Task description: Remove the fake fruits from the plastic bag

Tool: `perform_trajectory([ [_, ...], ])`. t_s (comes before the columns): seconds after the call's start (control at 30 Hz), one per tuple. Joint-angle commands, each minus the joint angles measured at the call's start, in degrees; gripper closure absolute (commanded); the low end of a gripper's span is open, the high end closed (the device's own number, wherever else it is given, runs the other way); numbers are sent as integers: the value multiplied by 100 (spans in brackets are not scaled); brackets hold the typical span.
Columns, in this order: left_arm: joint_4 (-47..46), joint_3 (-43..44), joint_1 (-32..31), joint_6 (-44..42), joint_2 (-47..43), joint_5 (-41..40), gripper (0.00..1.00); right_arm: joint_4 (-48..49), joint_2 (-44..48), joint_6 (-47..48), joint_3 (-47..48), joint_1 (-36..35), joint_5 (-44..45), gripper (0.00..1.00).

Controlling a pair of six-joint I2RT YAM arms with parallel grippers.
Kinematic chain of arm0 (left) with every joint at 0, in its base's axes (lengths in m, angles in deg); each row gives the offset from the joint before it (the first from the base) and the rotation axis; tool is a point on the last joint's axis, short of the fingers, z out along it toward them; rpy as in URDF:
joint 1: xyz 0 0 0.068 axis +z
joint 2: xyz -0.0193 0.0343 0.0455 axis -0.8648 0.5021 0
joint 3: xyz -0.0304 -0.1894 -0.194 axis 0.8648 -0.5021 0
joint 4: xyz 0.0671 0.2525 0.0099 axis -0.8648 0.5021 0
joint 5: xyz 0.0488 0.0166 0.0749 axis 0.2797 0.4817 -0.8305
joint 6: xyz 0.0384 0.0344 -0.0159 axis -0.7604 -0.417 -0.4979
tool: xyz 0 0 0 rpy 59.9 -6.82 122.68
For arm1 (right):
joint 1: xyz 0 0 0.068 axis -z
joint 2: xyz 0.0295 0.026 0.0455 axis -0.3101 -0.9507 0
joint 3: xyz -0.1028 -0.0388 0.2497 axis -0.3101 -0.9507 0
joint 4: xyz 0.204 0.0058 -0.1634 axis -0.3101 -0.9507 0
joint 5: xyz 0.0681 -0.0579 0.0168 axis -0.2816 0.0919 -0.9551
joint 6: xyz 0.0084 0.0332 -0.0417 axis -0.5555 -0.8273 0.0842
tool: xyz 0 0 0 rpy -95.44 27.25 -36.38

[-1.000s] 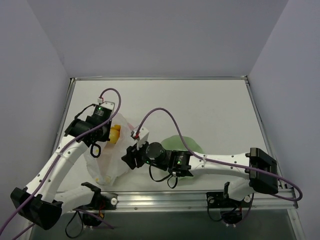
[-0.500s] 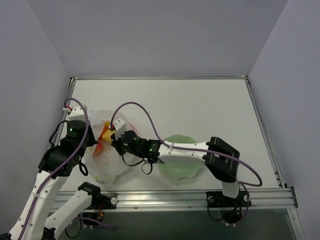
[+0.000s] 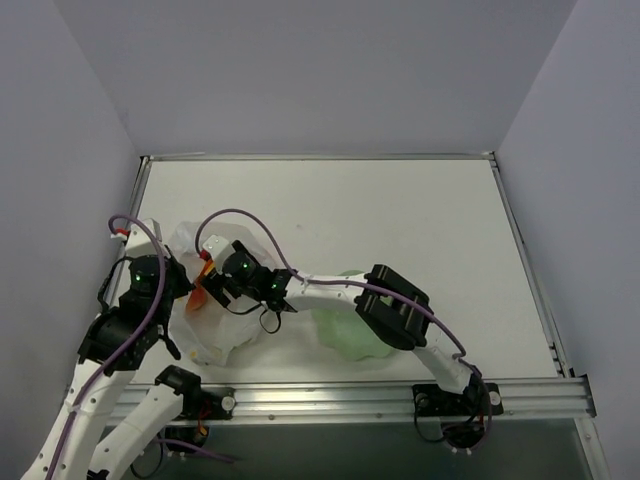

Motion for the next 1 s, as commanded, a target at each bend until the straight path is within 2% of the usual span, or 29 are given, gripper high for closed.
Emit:
perform_trajectory([
  [0.0, -344, 169, 63, 147, -4, 119, 98, -115, -96, 303, 404, -18, -120, 21],
  [0.03, -361, 161, 71, 121, -13, 137, 98, -176, -245, 312, 562, -9, -147, 18],
  [0.37, -388, 29, 72, 86, -171, 322, 98, -177, -967, 268, 1222, 17, 407, 15],
  [0.47, -335, 29, 72, 86, -180, 252, 98, -168, -967, 242, 1205, 8, 565, 24],
  [0.5, -326, 20, 72, 86, -189, 234, 98, -142, -949, 181, 1153, 8, 643, 38],
  [0.57, -361, -59, 72, 112, -224, 199, 98, 270, -652, 154, 890, -18, 723, 44],
  [0.6, -370, -85, 72, 138, -233, 190, 98, 489, -511, 154, 497, -36, 680, 56],
  [0.63, -379, -103, 72, 156, -233, 190, 98, 874, -188, -20, 319, -44, 592, 61],
  [0.83, -414, -147, 80, 218, -268, 181, 98, 1598, 859, -390, -543, -27, 13, 60],
  [0.97, -502, -112, 80, 139, -285, 199, 97, 1651, 1168, -732, -851, 8, -427, 59],
])
